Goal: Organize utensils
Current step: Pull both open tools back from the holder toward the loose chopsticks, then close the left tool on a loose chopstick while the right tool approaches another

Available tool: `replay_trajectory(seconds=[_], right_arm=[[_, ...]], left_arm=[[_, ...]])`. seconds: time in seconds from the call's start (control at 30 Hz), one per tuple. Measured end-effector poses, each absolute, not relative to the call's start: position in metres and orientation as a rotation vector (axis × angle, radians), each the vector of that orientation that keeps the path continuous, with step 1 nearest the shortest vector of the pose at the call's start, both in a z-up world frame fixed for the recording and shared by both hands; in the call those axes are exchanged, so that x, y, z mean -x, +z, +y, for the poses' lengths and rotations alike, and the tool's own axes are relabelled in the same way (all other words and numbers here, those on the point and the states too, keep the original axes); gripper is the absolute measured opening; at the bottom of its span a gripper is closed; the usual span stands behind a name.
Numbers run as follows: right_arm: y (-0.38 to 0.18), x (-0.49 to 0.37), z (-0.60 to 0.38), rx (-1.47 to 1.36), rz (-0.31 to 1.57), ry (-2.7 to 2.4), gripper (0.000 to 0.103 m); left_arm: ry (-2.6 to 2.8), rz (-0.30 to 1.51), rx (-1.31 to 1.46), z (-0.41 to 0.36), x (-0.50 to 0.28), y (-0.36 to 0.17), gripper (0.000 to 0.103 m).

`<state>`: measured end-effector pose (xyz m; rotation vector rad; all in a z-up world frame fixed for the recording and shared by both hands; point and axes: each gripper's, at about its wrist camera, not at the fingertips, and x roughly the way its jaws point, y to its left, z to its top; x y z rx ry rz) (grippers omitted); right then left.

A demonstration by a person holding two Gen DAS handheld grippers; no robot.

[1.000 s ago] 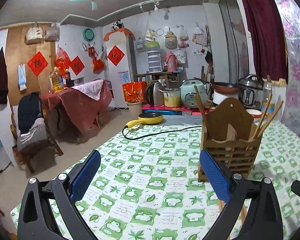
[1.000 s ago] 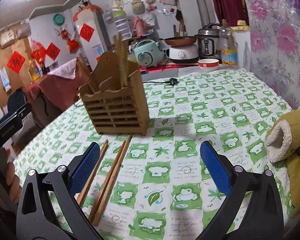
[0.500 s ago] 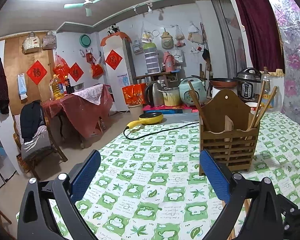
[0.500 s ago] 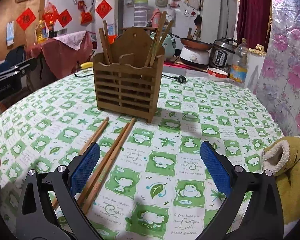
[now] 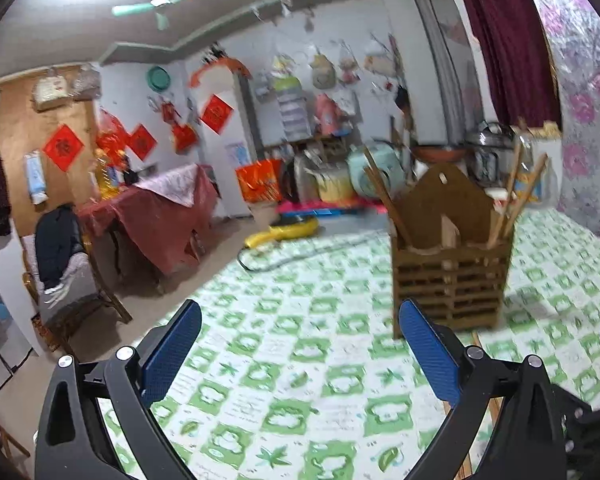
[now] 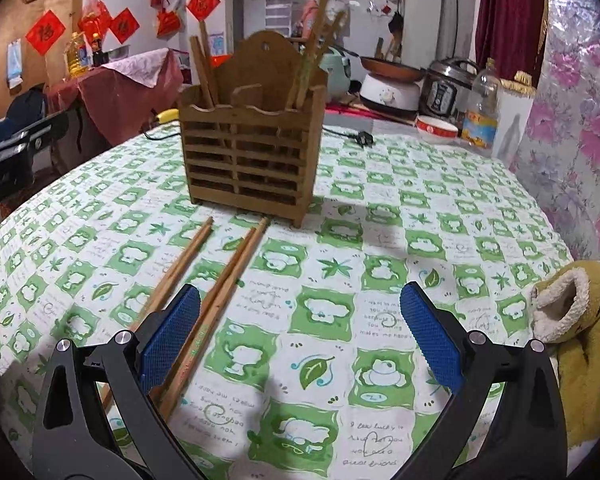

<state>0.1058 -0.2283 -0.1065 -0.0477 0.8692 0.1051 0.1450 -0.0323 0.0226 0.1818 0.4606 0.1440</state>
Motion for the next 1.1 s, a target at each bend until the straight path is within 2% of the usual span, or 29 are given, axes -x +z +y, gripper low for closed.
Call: replay_trajectory(seconds=[0.2, 0.4, 0.87, 1.1], right_arm=[[-0.103, -0.111, -0.252, -0.027, 0.859, 0.012, 0.097], [-0.094, -0.109, -0.272, -0.127, 0.821, -0.009, 0.097], [-0.09, -0.107, -0.271, -0.138, 0.806, 0.006, 0.097], [-0.091, -0.108, -0.271, -0.135, 0.81, 0.007, 0.097]], left_arm=[[-0.084, 0.678, -0.214, -0.036, -0.147, -0.014, 0.097], [-0.345, 0.811, -0.244, -0.042, -0.129, -0.041, 0.097], [-0.468, 0.998, -0.352, -0.046, -0.118, -0.074, 0.097], [-0.499, 0.974, -0.443, -0.067, -0.115, -0.076, 0.098]])
